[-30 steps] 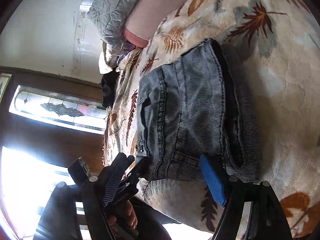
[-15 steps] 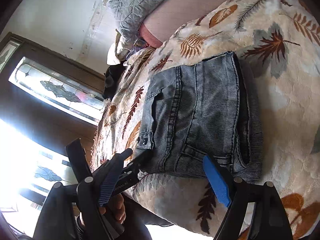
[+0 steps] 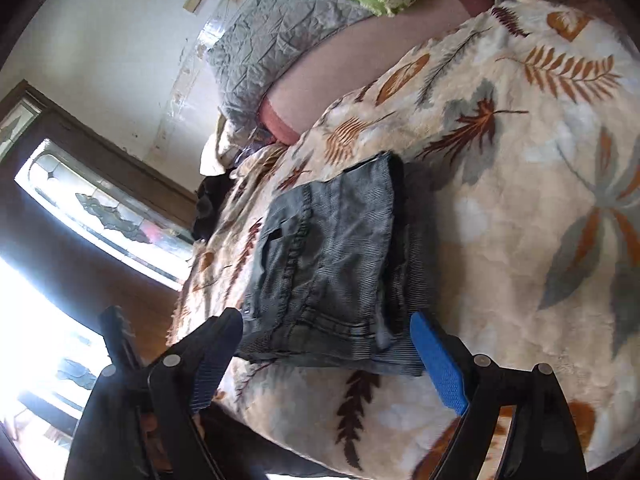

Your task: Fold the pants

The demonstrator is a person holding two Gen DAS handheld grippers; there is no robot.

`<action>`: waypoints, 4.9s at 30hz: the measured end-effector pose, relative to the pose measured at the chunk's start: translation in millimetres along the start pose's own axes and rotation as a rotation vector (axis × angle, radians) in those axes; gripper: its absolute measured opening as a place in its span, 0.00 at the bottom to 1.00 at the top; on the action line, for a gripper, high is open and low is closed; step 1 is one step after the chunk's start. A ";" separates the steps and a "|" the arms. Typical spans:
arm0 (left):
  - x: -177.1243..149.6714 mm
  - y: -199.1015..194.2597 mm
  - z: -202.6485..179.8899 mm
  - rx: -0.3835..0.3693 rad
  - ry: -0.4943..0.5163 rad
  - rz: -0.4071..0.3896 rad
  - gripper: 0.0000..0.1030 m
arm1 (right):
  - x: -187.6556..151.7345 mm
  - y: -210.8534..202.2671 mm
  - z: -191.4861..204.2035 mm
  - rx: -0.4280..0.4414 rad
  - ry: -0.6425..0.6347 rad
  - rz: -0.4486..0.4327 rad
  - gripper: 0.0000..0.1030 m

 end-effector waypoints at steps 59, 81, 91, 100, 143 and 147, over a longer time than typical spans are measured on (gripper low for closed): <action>53.3 75.3 -42.5 -0.315 -0.050 0.312 0.19 | 64.2 91.5 -14.8 -0.051 0.008 0.287 0.14; 110.1 -15.1 -82.8 -0.390 0.044 0.068 0.19 | 120.8 13.8 57.9 -0.077 -0.193 0.151 0.13; 108.4 37.5 -46.6 -0.345 -0.002 0.117 0.19 | 119.4 71.8 42.5 -0.074 -0.156 0.191 0.13; 87.0 86.8 -19.2 -0.201 -0.067 0.178 0.36 | 91.5 122.2 -1.1 -0.224 -0.138 0.241 0.20; -5.3 -77.5 -47.0 0.151 0.099 -0.085 0.76 | -49.1 -5.0 68.7 -0.477 -0.462 -0.118 0.86; -12.8 -79.5 -46.9 0.123 0.079 -0.072 0.77 | -53.9 -1.2 72.1 -0.477 -0.492 -0.112 0.86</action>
Point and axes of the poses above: each gripper's, at about its wrist camera, not at the fingertips, and y roughly the way its jaws point, z to its left, x to its top, the point moved 9 cm from there along y, roughly the way its jaws point, and after that the axes turned 7 degrees about z, right-handed, at the moved point
